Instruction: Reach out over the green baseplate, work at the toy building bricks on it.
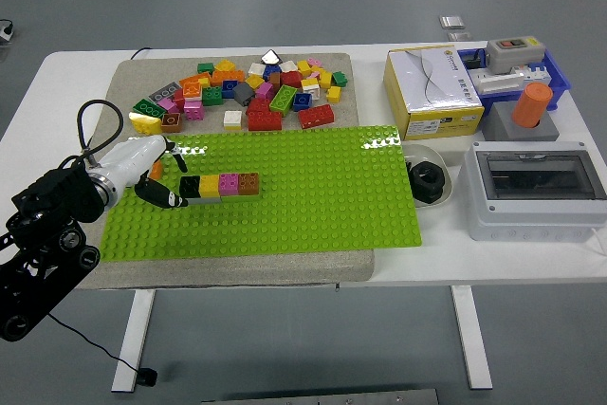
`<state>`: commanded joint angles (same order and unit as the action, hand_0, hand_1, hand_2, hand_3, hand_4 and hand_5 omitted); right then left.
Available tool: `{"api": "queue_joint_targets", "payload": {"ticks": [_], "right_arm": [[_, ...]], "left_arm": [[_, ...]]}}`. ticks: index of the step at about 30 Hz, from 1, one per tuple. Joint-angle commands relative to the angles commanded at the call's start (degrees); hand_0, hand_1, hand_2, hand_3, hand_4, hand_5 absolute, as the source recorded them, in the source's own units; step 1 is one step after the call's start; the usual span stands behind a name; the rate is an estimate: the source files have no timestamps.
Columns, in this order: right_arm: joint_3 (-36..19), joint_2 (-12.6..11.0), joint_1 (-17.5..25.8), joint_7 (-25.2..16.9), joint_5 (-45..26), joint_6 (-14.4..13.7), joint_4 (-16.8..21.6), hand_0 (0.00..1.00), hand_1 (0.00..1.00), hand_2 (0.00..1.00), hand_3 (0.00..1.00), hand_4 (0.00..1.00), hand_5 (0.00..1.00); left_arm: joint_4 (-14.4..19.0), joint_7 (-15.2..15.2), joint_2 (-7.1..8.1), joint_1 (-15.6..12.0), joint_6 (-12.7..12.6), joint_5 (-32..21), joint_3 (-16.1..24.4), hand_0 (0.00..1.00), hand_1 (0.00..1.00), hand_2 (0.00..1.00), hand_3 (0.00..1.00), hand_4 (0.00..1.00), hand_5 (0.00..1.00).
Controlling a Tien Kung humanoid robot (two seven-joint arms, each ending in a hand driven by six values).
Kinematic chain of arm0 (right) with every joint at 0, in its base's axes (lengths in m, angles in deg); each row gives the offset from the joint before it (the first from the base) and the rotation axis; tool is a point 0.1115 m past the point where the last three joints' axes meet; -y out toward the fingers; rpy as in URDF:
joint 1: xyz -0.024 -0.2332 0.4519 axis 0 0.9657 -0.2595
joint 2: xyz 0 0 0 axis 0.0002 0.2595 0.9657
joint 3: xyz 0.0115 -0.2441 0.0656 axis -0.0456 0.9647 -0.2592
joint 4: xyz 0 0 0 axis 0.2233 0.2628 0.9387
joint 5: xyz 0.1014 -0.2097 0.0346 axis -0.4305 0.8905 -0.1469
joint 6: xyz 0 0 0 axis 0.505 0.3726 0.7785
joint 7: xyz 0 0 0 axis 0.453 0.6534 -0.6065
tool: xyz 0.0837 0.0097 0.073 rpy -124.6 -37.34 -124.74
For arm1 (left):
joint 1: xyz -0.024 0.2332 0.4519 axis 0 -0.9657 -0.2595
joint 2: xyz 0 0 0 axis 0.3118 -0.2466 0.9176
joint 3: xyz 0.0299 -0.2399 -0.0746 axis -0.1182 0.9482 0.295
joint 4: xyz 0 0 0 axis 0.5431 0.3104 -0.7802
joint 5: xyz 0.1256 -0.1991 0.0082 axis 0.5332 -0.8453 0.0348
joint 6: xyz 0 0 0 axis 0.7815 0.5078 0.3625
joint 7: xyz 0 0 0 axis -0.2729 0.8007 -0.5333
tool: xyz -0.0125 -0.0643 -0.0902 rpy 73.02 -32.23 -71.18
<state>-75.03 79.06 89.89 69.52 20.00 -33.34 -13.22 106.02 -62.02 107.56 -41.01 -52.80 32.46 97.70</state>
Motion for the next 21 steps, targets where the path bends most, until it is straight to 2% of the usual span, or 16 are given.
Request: {"api": "queue_joint_targets", "payload": {"ticks": [5,7,10,11,16,17,21], "right_arm": [[-0.37,0.03,-0.02,0.15,0.39,-0.01,0.0,0.629,0.469,0.622,0.71,0.761,0.895],[-0.6,0.08,0.01,0.26,0.74,-0.01,0.0,0.629,0.469,0.622,0.71,0.761,0.895],[-1.13,0.16,0.08,0.44,1.38,0.0,0.0,0.629,0.469,0.622,0.71,0.761,0.895],[-1.33,0.19,0.11,0.52,1.63,0.01,0.0,0.629,0.47,0.622,0.71,0.761,0.894],[-2.64,0.31,0.26,0.99,3.23,0.1,0.0,0.629,0.47,0.622,0.71,0.761,0.894],[-2.83,0.33,0.29,1.07,3.48,0.12,0.0,0.629,0.472,0.622,0.71,0.76,0.892],[-3.31,0.4,0.35,1.28,4.11,0.19,0.0,0.629,0.472,0.622,0.71,0.76,0.892]], "left_arm": [[2.33,0.08,1.02,-0.51,0.25,0.4,2.46,0.236,0.056,0.776,0.575,0.998,0.16],[4.17,-0.17,2.42,-0.97,0.87,0.38,4.48,0.236,0.056,0.776,0.575,0.998,0.16],[6.98,-0.91,5.39,-1.8,2.48,-0.07,7.6,0.236,0.056,0.776,0.575,0.998,0.16],[7.94,-1.11,6.75,-2.13,3.11,-0.27,8.83,0.228,0.055,0.646,0.716,0.975,0.023],[9.24,-0.27,12.32,-3.45,4.4,-1.36,11.76,0.228,0.055,0.646,0.716,0.975,0.023],[9.12,-0.1,13.07,-3.71,4.38,-1.47,11.96,0.225,0.051,0.264,0.882,0.955,0.002],[8.07,1.58,15.64,-5.26,3.48,-2.14,11.84,0.225,0.051,0.264,0.882,0.955,0.002]]}}
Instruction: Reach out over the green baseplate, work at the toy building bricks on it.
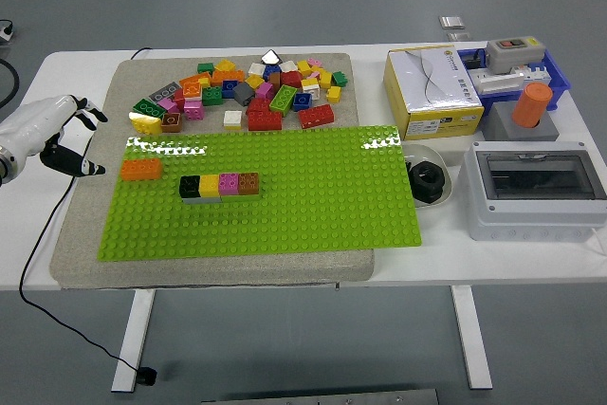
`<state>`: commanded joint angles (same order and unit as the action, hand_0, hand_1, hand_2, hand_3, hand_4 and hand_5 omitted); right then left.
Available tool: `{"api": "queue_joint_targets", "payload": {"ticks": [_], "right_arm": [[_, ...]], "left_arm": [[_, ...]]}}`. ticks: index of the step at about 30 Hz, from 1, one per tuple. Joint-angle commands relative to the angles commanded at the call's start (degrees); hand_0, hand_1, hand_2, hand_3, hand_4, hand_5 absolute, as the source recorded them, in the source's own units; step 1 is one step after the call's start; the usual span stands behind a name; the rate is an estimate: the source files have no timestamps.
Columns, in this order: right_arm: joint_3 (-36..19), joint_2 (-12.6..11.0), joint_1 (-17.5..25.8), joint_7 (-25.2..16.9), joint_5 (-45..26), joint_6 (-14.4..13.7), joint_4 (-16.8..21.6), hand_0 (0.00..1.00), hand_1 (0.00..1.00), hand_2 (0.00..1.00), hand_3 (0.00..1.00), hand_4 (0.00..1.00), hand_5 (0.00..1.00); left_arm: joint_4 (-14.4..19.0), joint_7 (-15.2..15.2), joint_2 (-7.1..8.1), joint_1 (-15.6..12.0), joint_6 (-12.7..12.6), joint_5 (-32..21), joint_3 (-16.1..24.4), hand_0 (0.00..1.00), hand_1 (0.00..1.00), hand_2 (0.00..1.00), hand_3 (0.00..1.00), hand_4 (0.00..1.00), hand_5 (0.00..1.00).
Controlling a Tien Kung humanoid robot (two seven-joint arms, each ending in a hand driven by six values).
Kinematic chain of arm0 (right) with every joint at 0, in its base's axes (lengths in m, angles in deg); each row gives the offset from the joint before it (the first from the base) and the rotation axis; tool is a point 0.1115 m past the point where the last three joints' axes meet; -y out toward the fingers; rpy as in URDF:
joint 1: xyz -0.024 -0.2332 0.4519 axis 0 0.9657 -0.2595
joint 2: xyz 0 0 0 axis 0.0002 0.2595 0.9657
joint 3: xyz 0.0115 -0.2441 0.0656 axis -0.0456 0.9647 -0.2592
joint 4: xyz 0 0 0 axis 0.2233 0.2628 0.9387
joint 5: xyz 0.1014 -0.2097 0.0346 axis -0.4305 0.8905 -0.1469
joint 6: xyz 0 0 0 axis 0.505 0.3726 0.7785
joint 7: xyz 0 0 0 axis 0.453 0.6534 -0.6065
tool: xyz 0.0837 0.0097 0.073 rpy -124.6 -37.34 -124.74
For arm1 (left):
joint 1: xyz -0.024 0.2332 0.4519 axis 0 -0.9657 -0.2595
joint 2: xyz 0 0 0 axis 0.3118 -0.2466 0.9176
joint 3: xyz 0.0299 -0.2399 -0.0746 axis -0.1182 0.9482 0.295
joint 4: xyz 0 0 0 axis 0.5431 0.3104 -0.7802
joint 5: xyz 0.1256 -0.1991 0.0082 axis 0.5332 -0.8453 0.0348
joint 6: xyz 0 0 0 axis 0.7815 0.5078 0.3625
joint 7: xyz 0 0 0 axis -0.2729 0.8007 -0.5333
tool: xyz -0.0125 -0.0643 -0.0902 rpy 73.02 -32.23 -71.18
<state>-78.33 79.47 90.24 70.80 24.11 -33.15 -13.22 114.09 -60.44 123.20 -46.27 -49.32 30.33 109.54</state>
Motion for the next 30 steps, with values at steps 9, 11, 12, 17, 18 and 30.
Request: {"api": "queue_joint_targets", "payload": {"ticks": [9,11,12,17,18,30], "right_arm": [[-0.44,-0.08,-0.15,0.07,0.19,0.0,0.0,0.629,0.472,0.623,0.716,0.76,0.892],[-0.65,-0.09,-0.21,0.12,0.44,-0.01,0.0,0.629,0.472,0.623,0.716,0.76,0.892],[-0.73,-0.12,-0.25,0.16,0.55,0.0,0.0,0.629,0.472,0.623,0.716,0.76,0.892],[-1.12,-0.25,-0.43,0.3,0.92,0.04,0.0,0.63,0.472,0.624,0.716,0.759,0.892],[-1.26,-0.26,-0.47,0.36,1.07,0.06,0.0,0.63,0.472,0.624,0.716,0.759,0.892],[-1.79,-0.46,-0.92,0.69,1.53,0.14,0.0,0.63,0.472,0.624,0.717,0.757,0.891]], "left_arm": [[-3.16,9.12,3.8,-4.03,-6.46,2.7,0.21,0.166,0.017,0.011,0.832,0.998,0.002],[-3.94,11.06,4.49,-4.15,-7.26,2.91,-0.44,0.166,0.017,0.011,0.832,0.998,0.002],[-4.47,12.14,5.07,-4.03,-7.44,2.73,-1.06,0.166,0.017,0.011,0.832,0.998,0.002],[-7.93,16.38,7.51,-1.68,-7.92,-0.42,-5.01,0.133,0.002,0.002,0.792,0.998,0.163],[-8.79,17.39,8.08,-0.92,-8.04,-1.49,-6.04,0.133,0.002,0.002,0.792,0.998,0.163],[-10.37,24.68,12.27,7.91,-5.15,-10.59,-14.47,0.119,0.002,0.002,0.623,0.884,0.002]]}}
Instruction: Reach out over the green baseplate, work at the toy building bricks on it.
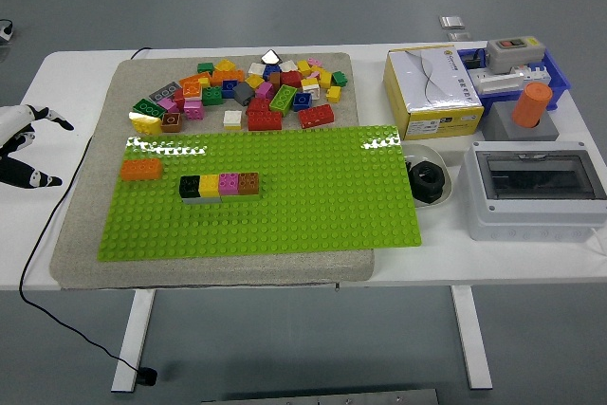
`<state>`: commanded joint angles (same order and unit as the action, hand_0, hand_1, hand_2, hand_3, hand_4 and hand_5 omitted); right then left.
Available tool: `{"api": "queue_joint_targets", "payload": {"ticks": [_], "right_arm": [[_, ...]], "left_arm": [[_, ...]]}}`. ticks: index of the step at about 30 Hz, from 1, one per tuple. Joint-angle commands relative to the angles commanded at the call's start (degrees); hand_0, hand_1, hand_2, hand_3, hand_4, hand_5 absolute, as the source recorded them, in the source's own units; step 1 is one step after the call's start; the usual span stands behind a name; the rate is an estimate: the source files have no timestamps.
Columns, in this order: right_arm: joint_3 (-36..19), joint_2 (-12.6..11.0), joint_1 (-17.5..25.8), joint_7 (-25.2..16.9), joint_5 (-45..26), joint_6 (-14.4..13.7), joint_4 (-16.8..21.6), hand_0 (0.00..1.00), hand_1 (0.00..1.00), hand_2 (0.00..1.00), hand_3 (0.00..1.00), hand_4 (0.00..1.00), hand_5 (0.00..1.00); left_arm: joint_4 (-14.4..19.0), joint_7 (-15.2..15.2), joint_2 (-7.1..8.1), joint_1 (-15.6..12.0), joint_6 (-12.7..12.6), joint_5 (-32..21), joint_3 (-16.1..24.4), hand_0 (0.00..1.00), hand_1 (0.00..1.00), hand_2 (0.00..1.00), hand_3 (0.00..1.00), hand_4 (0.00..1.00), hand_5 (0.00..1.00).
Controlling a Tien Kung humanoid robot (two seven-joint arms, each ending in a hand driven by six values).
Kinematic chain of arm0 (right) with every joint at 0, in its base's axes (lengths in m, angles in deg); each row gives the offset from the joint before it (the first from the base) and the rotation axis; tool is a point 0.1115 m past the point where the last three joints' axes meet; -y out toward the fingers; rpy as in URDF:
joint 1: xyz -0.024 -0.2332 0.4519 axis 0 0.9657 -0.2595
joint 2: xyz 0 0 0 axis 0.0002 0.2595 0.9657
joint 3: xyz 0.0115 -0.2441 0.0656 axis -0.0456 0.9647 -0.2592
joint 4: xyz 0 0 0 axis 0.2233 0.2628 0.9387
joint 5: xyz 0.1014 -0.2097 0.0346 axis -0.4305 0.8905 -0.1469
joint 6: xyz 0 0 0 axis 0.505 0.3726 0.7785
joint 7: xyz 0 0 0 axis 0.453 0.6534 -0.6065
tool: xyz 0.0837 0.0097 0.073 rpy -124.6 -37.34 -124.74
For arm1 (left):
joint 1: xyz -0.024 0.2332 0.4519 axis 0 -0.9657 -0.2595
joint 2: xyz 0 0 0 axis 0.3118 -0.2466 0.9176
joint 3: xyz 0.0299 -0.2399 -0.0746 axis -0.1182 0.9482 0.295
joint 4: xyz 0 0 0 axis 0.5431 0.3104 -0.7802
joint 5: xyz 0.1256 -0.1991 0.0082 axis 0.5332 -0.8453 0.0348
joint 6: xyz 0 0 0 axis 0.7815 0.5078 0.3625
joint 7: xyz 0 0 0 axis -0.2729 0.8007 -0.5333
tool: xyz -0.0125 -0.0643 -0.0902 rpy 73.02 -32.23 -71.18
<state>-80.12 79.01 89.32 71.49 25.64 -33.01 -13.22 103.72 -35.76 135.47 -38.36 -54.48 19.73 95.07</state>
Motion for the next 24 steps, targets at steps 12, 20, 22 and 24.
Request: {"api": "queue_joint_targets", "payload": {"ticks": [12,20,22,24], "right_arm": [[-0.14,0.0,-0.48,0.12,0.34,-0.03,0.0,0.63,0.472,0.625,0.716,0.756,0.891],[-0.02,0.05,-0.47,0.22,0.44,0.01,0.0,0.63,0.472,0.625,0.715,0.754,0.896],[0.02,0.02,-0.48,0.26,0.54,0.03,0.0,0.63,0.472,0.625,0.715,0.754,0.896],[0.05,0.0,-0.51,0.28,0.58,0.04,0.0,0.63,0.472,0.625,0.715,0.754,0.896]], "left_arm": [[-1.41,0.52,-1.97,2.52,-0.31,-1.69,-2.4,0.127,0.002,0.002,0.424,0.575,0.002],[-1.87,0.51,-3.12,1.07,-0.9,-1.08,-1.32,0.13,0.002,0.002,0.411,0.587,0.002],[-1.94,0.23,-3.36,0.85,-0.8,-0.85,-1.0,0.13,0.002,0.002,0.411,0.587,0.002],[-1.98,-0.07,-3.51,0.74,-0.49,-0.68,-0.81,0.13,0.002,0.002,0.411,0.587,0.002]]}}
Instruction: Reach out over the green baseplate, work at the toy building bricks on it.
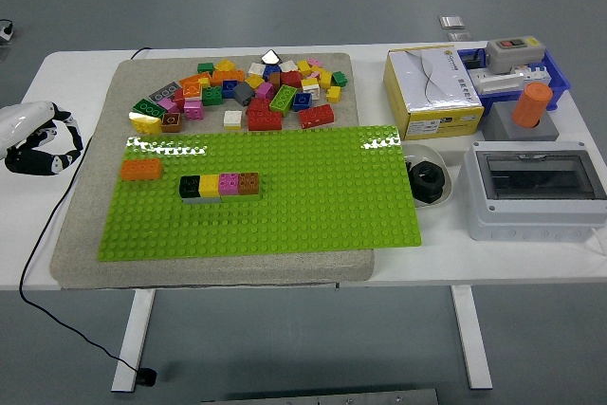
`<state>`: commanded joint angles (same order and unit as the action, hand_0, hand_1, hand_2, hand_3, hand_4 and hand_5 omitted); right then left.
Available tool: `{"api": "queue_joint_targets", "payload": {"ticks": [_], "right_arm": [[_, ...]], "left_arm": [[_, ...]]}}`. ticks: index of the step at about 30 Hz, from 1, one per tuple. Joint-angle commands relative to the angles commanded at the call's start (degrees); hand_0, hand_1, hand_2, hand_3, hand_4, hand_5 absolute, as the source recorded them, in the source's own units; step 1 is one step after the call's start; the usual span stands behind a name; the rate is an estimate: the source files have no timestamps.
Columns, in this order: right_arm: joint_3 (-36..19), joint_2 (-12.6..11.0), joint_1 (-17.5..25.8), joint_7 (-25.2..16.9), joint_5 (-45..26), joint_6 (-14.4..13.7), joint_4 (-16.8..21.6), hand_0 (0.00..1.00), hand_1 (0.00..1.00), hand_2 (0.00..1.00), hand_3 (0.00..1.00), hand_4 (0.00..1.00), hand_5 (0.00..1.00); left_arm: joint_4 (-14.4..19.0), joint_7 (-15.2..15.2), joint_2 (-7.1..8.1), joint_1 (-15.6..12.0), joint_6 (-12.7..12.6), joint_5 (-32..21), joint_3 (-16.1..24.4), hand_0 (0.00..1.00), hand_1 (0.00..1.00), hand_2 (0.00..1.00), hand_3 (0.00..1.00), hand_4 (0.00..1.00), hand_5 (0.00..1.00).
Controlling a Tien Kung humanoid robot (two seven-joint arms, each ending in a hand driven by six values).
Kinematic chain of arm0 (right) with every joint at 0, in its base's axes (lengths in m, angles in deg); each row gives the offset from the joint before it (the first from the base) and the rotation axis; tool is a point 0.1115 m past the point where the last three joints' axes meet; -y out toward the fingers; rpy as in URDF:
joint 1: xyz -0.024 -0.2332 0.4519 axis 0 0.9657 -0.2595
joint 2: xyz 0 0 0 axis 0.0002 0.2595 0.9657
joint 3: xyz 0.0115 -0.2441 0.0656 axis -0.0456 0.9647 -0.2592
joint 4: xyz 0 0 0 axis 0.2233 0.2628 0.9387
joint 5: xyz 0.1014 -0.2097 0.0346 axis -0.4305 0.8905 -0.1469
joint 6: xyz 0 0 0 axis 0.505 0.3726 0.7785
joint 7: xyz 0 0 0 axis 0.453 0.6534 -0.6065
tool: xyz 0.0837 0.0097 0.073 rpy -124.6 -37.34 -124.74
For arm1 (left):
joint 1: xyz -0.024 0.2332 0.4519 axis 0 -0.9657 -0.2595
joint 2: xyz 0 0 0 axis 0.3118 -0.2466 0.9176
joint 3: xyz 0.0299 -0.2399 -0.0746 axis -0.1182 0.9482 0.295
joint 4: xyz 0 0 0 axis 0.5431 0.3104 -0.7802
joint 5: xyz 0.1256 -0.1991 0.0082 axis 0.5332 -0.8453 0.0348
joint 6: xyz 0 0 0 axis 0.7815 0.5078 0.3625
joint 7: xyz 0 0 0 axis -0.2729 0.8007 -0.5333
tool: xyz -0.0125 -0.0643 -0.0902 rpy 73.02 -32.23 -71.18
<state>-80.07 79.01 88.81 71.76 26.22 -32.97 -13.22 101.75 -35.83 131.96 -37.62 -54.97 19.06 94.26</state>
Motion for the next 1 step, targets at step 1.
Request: {"api": "queue_joint_targets", "payload": {"ticks": [1], "right_arm": [[0.03,0.01,-0.04,0.0,-0.03,-0.01,0.0,0.63,0.472,0.625,0.715,0.754,0.896]], "left_arm": [[-0.02,-0.33,-0.06,0.02,0.44,0.22,-0.03,0.13,0.002,0.002,0.411,0.587,0.002]]}}
